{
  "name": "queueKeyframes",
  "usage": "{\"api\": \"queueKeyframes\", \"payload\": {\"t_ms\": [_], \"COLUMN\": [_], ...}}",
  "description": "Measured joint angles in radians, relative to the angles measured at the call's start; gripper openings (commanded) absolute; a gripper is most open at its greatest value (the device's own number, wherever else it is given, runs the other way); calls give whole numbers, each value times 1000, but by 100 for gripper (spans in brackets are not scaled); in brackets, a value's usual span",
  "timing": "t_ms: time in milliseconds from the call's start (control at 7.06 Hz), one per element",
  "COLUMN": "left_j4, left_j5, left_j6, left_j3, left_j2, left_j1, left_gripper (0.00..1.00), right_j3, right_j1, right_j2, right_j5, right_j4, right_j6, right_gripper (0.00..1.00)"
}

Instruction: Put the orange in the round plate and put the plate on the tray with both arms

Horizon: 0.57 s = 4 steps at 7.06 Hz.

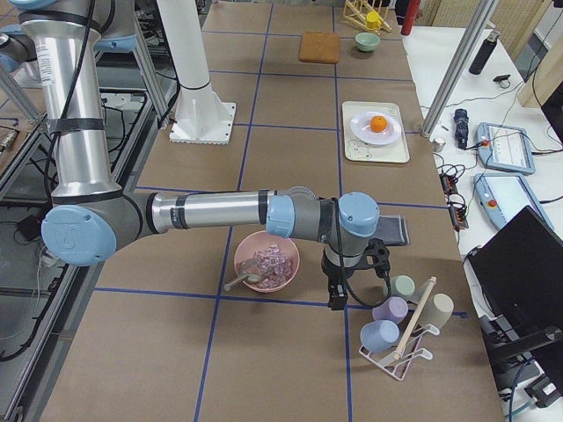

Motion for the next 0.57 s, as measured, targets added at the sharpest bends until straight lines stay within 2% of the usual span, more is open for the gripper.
{"api": "queueKeyframes", "payload": {"t_ms": [567], "left_j4": [1], "left_j5": [0], "left_j6": [-1], "left_j3": [-3], "left_j2": [-4], "left_j1": [0], "left_gripper": [99], "right_j3": [3], "right_j1": [5], "right_j2": [-6], "right_j5": [1], "right_j4": [0], "right_j6": [6], "right_gripper": [100]}}
